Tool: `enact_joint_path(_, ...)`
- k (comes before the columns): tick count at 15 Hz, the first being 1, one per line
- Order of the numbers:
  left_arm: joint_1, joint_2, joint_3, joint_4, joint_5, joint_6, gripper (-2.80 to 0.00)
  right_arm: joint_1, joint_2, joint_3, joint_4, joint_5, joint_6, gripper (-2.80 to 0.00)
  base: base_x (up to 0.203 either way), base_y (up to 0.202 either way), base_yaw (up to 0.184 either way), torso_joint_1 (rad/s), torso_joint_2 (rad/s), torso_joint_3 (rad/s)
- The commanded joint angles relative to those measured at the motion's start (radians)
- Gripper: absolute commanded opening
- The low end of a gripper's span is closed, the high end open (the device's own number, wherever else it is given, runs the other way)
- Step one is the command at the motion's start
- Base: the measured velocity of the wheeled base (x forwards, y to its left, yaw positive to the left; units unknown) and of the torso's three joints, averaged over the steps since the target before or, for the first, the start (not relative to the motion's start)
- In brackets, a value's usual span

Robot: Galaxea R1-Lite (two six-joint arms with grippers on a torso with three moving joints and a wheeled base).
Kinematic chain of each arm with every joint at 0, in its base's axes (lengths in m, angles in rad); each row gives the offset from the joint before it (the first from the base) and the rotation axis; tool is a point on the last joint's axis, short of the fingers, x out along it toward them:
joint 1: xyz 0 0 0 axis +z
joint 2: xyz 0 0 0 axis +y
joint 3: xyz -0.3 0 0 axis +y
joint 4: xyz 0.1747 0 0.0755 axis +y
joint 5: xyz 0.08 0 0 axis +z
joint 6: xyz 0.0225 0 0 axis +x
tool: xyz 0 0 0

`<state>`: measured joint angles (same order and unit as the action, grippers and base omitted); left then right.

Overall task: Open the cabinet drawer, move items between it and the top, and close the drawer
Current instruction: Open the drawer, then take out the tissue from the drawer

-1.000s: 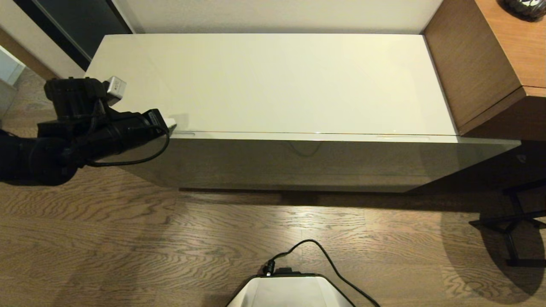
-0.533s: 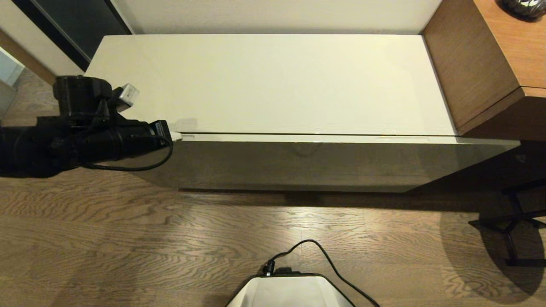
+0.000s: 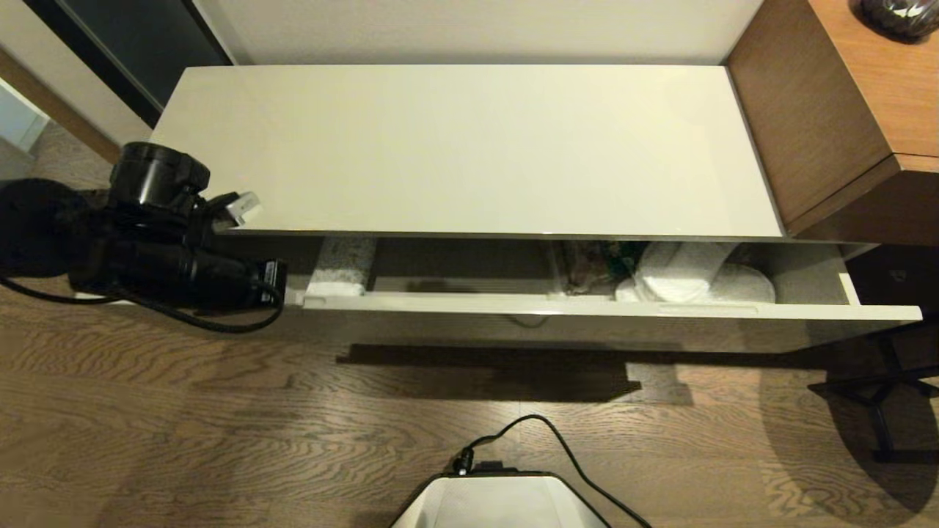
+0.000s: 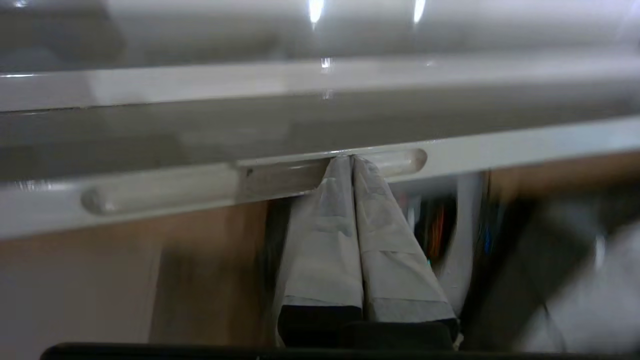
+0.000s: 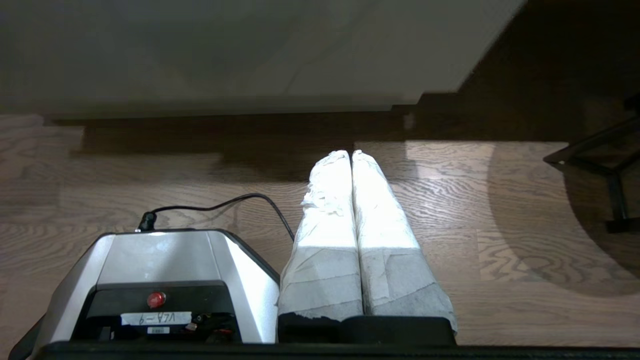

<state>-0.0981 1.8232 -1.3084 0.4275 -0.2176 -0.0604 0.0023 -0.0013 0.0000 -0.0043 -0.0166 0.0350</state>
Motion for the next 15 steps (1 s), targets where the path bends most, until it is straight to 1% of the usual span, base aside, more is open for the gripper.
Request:
enact_joint_path(1, -0.001, 0.013, -0.063, 0.288, -0.025, 0.023, -2.80, 0.000, -0.014, 0.003, 0.000, 0.000, 0.000, -2.80, 0.000, 0.000, 0.000, 0.000, 0.00, 0.000)
enact_joint_path(2, 0.002, -0.002, -0.109, 0.398, -0.059, 0.028, -2.80, 0.001, -0.014, 0.003, 0.000, 0.000, 0.000, -2.80, 0.000, 0.000, 0.000, 0.000, 0.00, 0.000)
enact_joint_path(3, 0.014, -0.043, -0.163, 0.502, -0.110, 0.031, -2.80, 0.001, -0.014, 0.003, 0.000, 0.000, 0.000, -2.80, 0.000, 0.000, 0.000, 0.000, 0.00, 0.000)
enact_joint_path(4, 0.030, -0.097, -0.207, 0.579, -0.154, 0.031, -2.80, 0.000, -0.014, 0.003, 0.000, 0.000, 0.000, -2.80, 0.000, 0.000, 0.000, 0.000, 0.00, 0.000)
enact_joint_path(5, 0.038, -0.148, -0.243, 0.635, -0.181, 0.028, -2.80, -0.001, -0.014, 0.003, 0.000, 0.000, 0.000, -2.80, 0.000, 0.000, 0.000, 0.000, 0.00, 0.000)
enact_joint_path(7, 0.044, -0.260, -0.273, 0.697, -0.199, 0.015, -2.80, 0.001, -0.014, 0.003, 0.000, 0.000, 0.000, -2.80, 0.000, 0.000, 0.000, 0.001, 0.01, -0.009)
enact_joint_path(10, 0.048, -0.475, -0.315, 0.827, -0.186, -0.018, -2.80, 0.001, -0.014, 0.003, 0.000, 0.000, 0.000, -2.80, 0.000, 0.000, 0.000, 0.000, 0.00, 0.000)
enact_joint_path(12, 0.053, -0.652, -0.263, 0.856, -0.166, -0.109, -2.80, -0.001, -0.014, 0.003, 0.000, 0.000, 0.000, -2.80, 0.000, 0.000, 0.000, 0.000, 0.00, 0.000)
enact_joint_path(13, 0.055, -0.755, -0.216, 0.851, -0.159, -0.157, -2.80, 0.001, -0.014, 0.003, 0.000, 0.000, 0.000, -2.80, 0.000, 0.000, 0.000, 0.000, 0.00, 0.000)
enact_joint_path(15, 0.057, -0.928, -0.125, 0.805, -0.144, -0.225, -2.80, -0.001, -0.014, 0.003, 0.000, 0.000, 0.000, -2.80, 0.000, 0.000, 0.000, 0.000, 0.00, 0.000)
